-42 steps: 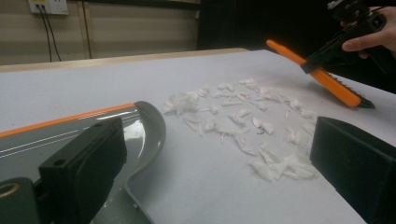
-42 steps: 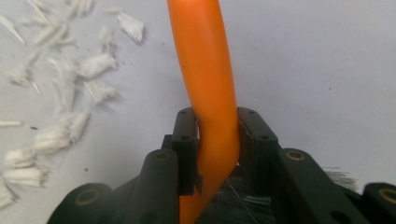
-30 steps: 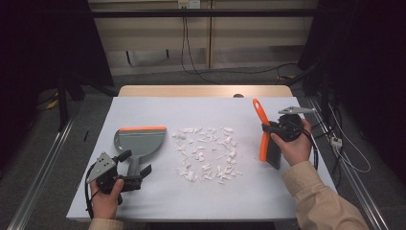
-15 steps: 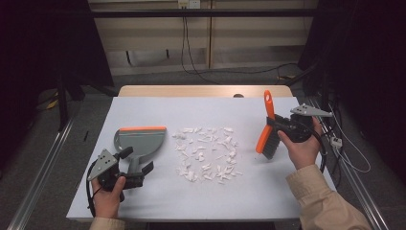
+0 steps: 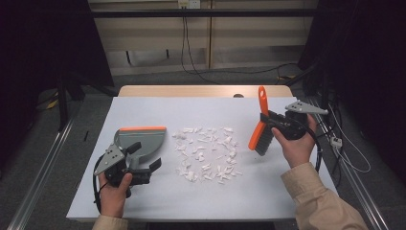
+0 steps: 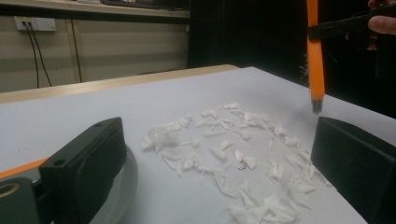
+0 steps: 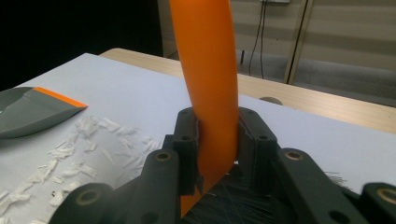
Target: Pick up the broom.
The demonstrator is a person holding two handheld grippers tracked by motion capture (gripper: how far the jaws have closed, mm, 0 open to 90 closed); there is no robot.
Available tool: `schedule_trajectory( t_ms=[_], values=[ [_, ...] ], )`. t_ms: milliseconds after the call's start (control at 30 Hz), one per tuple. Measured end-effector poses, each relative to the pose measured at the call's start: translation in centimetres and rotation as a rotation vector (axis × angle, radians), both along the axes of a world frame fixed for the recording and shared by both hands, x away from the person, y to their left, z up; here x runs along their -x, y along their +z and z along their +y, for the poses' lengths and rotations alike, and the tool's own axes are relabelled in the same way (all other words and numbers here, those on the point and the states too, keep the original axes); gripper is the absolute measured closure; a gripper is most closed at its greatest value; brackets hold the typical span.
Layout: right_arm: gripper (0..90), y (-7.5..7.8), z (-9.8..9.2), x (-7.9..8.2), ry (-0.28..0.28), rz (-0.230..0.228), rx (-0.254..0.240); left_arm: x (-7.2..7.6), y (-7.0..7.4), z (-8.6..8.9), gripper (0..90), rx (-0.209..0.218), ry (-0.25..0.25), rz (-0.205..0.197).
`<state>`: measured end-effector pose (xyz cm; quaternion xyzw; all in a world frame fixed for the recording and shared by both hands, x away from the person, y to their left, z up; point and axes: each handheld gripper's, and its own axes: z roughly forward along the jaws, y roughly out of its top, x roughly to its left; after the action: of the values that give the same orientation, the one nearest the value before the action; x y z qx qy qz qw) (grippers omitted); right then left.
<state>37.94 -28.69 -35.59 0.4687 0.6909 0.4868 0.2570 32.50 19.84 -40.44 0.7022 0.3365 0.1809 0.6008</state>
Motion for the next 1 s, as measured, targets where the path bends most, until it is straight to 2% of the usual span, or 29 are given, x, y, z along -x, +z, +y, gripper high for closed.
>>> schedule_trajectory(
  t_ms=[67,233,400,567,667,767,867,1000],
  values=[
    [71.7,0.4,0.7,-0.1,0.011,-0.006,-0.015,-0.1,0.3,-0.3,3.2,0.005,-0.008,0.002],
    [71.7,1.2,2.0,-0.4,0.038,-0.017,-0.011,-0.5,0.8,-1.4,2.8,-0.003,-0.033,0.001],
    [71.6,1.4,3.0,-0.5,0.056,-0.021,-0.024,-0.9,1.0,-2.9,2.9,0.0,-0.059,0.012],
    [71.7,1.5,4.4,-0.6,0.083,-0.027,-0.019,-1.3,1.3,-4.5,3.0,-0.012,-0.08,0.017],
    [71.7,1.7,5.2,-0.7,0.101,-0.025,-0.024,-1.5,1.4,-5.2,2.9,-0.037,-0.088,0.011],
    [71.6,2.0,6.1,-0.9,0.117,-0.031,-0.032,-1.7,1.4,-5.8,2.5,-0.033,-0.098,0.016],
    [71.6,2.1,7.0,-1.0,0.138,-0.027,-0.047,-2.0,1.3,-6.5,2.7,-0.036,-0.112,0.028],
    [71.6,2.3,8.4,-1.2,0.153,-0.023,-0.036,-2.3,1.1,-7.8,2.7,-0.044,-0.127,0.049]
  ],
)
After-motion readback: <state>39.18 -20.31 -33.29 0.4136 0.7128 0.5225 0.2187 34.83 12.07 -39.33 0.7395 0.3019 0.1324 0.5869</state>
